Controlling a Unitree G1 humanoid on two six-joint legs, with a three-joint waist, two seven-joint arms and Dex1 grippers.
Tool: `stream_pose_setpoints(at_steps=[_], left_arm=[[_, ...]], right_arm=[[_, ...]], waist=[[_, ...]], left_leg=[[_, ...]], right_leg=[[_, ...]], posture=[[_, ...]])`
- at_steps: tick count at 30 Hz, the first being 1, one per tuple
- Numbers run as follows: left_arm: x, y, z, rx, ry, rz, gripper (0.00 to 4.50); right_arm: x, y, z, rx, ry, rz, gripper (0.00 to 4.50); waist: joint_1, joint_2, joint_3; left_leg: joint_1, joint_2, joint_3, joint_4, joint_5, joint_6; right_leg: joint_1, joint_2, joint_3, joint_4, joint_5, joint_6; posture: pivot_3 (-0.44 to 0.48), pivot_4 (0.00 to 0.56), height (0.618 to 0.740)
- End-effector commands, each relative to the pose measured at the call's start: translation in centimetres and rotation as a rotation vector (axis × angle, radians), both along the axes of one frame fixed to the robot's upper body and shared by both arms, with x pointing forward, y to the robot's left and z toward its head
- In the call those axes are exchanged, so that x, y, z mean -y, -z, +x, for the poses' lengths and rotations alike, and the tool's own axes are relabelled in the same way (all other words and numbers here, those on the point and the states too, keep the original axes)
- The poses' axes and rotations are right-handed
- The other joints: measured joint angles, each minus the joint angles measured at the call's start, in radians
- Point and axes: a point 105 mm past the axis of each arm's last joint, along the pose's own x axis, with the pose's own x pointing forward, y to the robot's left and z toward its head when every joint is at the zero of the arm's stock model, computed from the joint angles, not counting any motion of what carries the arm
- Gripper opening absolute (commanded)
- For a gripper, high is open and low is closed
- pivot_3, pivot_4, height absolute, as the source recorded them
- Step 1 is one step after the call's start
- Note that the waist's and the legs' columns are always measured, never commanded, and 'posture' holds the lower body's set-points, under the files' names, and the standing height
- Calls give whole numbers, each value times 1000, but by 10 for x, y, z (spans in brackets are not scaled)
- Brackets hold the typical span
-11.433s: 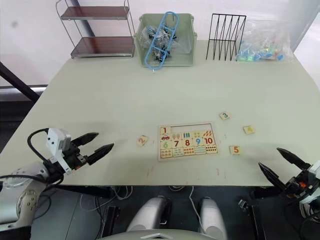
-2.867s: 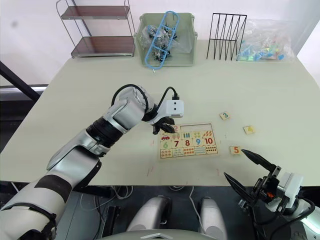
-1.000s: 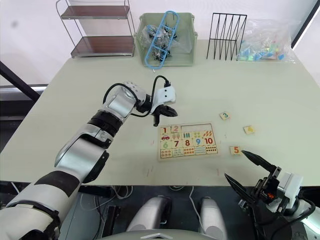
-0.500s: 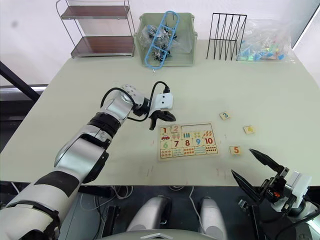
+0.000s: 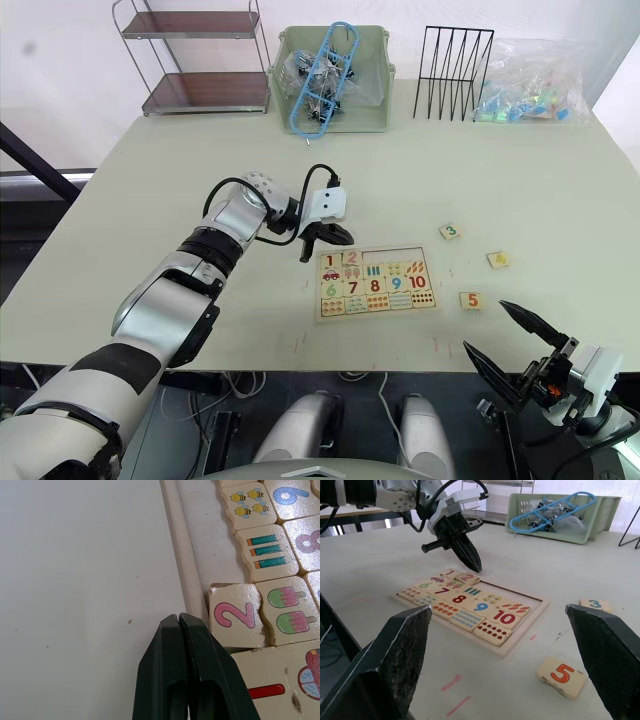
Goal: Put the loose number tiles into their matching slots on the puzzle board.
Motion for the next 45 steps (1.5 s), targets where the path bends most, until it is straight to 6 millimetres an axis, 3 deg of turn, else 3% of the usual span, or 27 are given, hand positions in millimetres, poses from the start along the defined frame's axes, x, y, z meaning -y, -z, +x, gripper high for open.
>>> stream_pose_setpoints(at_steps=[1, 45], left_arm=[[4, -7, -2, 19, 33, -25, 64], [5, -10, -5, 19, 67, -38, 64]], right_arm=[[5, -7, -2, 33, 16, -15, 4500], [0, -12, 2, 42, 6, -16, 4500]], waist=[[0, 0, 0], [0, 0, 0]], left_leg=[[0, 0, 0, 0, 0, 0], [0, 0, 0, 0, 0, 0]], right_leg=[[0, 0, 0, 0, 0, 0], [0, 0, 0, 0, 0, 0]], posture=[[0, 150, 739], [0, 150, 739]])
